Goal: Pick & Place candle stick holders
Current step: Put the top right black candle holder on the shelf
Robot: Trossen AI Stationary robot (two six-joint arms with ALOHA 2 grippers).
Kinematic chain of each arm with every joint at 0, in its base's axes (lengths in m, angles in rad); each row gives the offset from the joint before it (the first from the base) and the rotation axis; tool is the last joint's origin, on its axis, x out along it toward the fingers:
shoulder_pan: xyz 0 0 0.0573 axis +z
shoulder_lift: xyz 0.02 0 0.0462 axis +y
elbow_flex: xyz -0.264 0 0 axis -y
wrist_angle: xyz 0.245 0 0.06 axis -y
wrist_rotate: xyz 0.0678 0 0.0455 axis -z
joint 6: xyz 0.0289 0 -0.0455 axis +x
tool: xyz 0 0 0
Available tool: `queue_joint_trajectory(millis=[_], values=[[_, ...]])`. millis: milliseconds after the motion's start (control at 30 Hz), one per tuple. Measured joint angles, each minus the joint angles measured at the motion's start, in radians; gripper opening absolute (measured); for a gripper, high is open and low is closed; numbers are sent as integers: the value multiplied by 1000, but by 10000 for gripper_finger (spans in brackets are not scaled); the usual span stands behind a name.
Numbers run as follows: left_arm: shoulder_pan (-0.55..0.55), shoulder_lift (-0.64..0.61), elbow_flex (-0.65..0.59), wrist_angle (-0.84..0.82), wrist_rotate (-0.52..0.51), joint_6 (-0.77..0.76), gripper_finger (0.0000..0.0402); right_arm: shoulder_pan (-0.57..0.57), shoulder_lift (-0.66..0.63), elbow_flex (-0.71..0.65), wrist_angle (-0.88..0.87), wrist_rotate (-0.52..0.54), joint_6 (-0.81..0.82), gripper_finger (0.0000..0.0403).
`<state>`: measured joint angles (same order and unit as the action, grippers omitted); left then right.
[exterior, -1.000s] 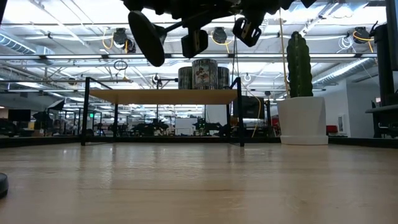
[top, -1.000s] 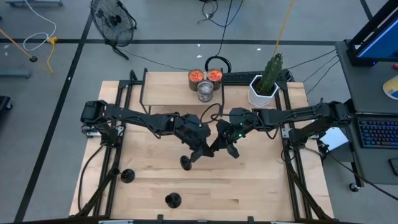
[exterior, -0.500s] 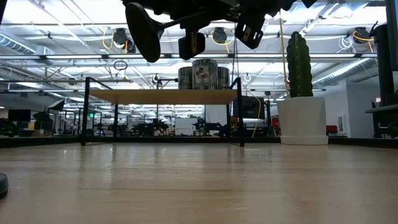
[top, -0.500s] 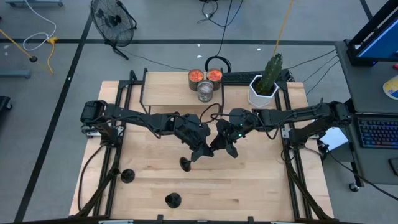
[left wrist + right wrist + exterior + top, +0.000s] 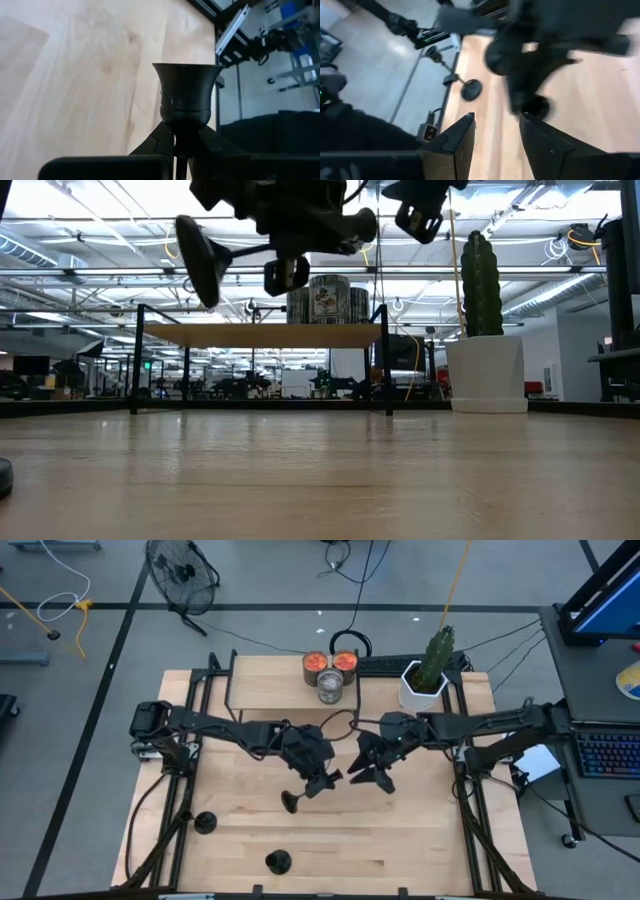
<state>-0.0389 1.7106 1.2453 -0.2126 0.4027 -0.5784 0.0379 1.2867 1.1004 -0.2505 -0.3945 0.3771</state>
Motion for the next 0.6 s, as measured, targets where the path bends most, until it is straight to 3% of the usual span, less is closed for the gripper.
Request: queue_joint_trajectory(millis=[200,333,500,600], values=[[0,-40,0,-26,-61,21,25,0,-97,0,-155,92,-40,128],[4,-101,0,-71,-163,45,25,4,-165,0,-266,177,-70,90],[20,-206,0,-161,-333,72,25,4,-236,-1,-285,212,-142,14],[30,-264,0,-186,-406,80,25,4,-275,-1,-287,229,-172,8]])
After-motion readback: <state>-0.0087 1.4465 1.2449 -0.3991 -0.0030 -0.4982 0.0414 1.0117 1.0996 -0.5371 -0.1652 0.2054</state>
